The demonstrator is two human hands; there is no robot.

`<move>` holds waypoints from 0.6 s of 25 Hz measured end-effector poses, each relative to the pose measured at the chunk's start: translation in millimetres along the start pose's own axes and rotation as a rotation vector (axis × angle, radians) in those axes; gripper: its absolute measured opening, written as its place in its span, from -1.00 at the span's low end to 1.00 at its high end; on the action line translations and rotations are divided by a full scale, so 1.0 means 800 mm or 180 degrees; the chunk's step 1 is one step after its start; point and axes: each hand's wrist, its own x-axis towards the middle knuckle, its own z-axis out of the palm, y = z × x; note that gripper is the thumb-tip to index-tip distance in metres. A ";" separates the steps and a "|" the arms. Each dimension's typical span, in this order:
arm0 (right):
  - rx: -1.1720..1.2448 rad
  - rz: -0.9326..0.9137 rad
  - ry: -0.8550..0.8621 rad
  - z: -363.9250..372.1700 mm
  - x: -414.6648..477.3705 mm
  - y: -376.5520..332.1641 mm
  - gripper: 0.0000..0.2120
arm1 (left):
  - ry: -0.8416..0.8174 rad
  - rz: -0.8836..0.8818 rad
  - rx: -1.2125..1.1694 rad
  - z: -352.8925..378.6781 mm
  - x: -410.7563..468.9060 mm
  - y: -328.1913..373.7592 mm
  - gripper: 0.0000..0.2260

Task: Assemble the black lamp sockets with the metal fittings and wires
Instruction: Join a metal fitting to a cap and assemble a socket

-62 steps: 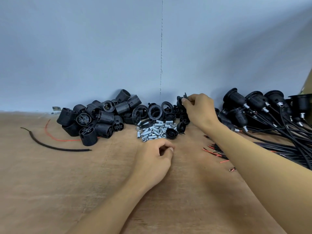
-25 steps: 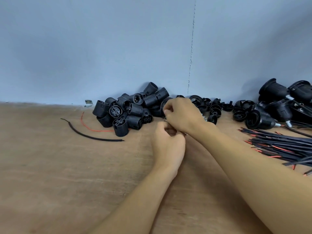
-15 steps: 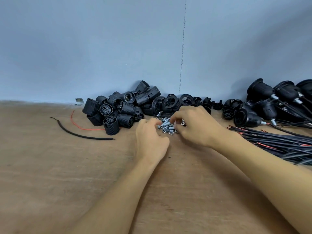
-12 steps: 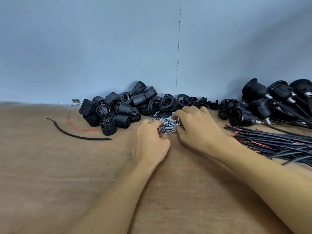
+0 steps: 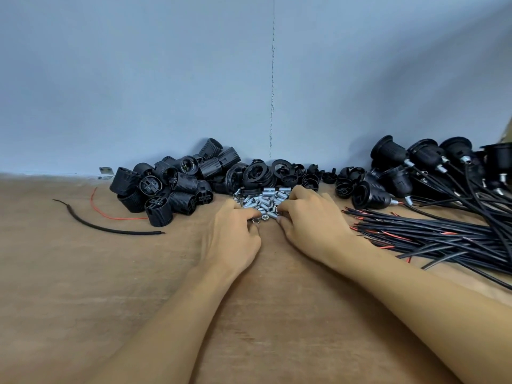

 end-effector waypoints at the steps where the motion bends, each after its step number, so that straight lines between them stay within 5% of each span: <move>1: 0.0000 -0.0036 0.0032 0.001 -0.001 0.001 -0.73 | 0.0002 0.0014 -0.0014 0.000 0.000 0.000 -0.78; 15: 0.0940 0.0013 0.0445 -0.002 -0.014 0.003 -0.90 | 0.0477 0.0311 -0.0362 0.000 0.001 -0.001 -0.88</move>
